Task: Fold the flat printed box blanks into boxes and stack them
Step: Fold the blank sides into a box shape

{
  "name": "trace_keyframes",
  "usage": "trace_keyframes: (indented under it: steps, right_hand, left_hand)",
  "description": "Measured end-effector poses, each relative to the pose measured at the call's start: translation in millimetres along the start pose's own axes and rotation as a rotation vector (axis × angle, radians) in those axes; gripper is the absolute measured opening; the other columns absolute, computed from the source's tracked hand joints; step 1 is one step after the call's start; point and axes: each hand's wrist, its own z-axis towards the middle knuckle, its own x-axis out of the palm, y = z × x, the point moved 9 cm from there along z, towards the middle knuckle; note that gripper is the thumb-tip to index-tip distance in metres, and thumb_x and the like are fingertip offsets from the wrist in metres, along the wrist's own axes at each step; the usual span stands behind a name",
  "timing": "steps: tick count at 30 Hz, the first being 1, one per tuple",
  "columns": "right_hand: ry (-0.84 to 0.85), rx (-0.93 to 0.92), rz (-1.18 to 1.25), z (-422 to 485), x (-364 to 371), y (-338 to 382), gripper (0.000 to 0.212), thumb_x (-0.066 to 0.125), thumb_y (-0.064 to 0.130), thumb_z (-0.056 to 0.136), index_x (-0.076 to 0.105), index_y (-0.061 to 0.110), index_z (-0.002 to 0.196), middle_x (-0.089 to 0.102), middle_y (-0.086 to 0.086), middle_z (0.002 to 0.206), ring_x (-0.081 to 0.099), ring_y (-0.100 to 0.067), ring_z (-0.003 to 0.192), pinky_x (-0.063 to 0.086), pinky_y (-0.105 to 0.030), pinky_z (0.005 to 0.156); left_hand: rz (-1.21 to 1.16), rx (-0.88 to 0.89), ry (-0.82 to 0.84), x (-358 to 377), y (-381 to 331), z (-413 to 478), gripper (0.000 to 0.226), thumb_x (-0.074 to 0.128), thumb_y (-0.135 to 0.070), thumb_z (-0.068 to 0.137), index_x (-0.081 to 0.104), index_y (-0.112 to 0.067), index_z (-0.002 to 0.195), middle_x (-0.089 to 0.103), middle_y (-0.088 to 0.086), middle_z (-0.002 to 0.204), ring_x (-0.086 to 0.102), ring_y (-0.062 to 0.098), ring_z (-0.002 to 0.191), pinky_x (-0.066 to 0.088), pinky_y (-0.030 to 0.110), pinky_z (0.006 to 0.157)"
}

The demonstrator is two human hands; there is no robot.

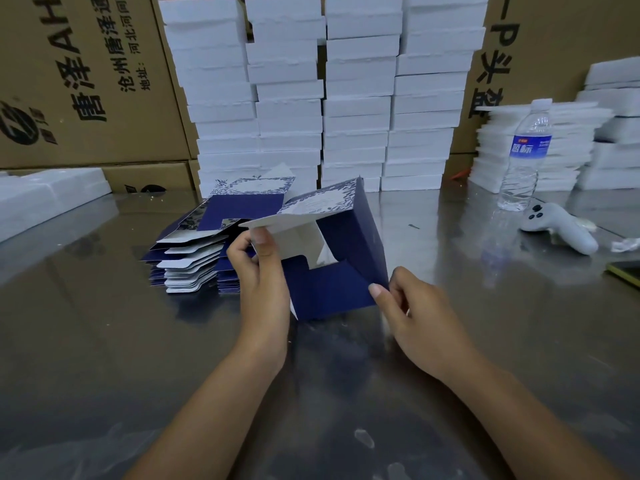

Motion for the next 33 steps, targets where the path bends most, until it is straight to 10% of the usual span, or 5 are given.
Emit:
trace_keyframes:
  steps: [7, 14, 22, 26, 33]
  right_hand:
    - [-0.011, -0.001, -0.127, 0, -6, -1, 0.043, 0.038, 0.046, 0.095, 0.028, 0.023, 0.059, 0.036, 0.004, 0.049, 0.040, -0.021, 0.051, 0.030, -0.032, 0.049]
    - [0.038, 0.048, -0.245, -2, -5, -3, 0.049, 0.035, 0.057, 0.092, 0.032, 0.022, 0.058, 0.040, 0.005, 0.052, 0.041, -0.011, 0.051, 0.025, -0.027, 0.047]
    - [-0.158, 0.188, 0.019, -2, -20, -11, 0.044, 0.024, 0.068, 0.077, 0.033, 0.027, 0.067, 0.045, 0.008, 0.067, 0.044, -0.007, 0.061, 0.027, -0.022, 0.052]
    - [-0.194, 0.178, -0.111, -1, -23, -15, 0.057, 0.007, 0.068, 0.077, 0.033, 0.019, 0.064, 0.045, -0.001, 0.072, 0.047, -0.025, 0.071, 0.039, -0.038, 0.064]
    - [-0.278, 0.054, 0.227, -1, -29, -3, 0.061, 0.032, 0.067, 0.086, 0.033, 0.030, 0.135, 0.041, 0.019, 0.130, 0.045, -0.002, 0.117, 0.040, -0.020, 0.087]
  left_hand:
    - [0.012, -0.035, 0.030, 5, 6, -1, 0.032, 0.042, -0.085, 0.062, 0.047, -0.059, 0.080, 0.062, -0.022, 0.092, 0.058, 0.011, 0.100, 0.045, 0.047, 0.100]
    - [0.082, 0.095, 0.069, 11, -7, -9, 0.019, 0.033, -0.055, 0.090, 0.038, -0.037, 0.095, 0.040, -0.012, 0.072, 0.040, -0.011, 0.045, 0.033, 0.003, 0.046]
    - [0.091, 0.088, 0.176, 22, -7, -16, 0.051, 0.035, -0.071, 0.063, 0.034, -0.037, 0.101, 0.050, -0.012, 0.102, 0.051, 0.000, 0.082, 0.040, 0.007, 0.062]
    - [0.113, 0.115, 0.174, 23, -12, -19, 0.057, 0.030, -0.067, 0.067, 0.032, -0.029, 0.109, 0.048, -0.014, 0.098, 0.049, -0.018, 0.067, 0.037, -0.001, 0.059]
    - [0.218, 0.272, 0.259, 30, -19, -26, 0.059, 0.030, -0.083, 0.072, 0.034, -0.040, 0.111, 0.045, -0.018, 0.116, 0.048, -0.013, 0.099, 0.037, 0.006, 0.078]
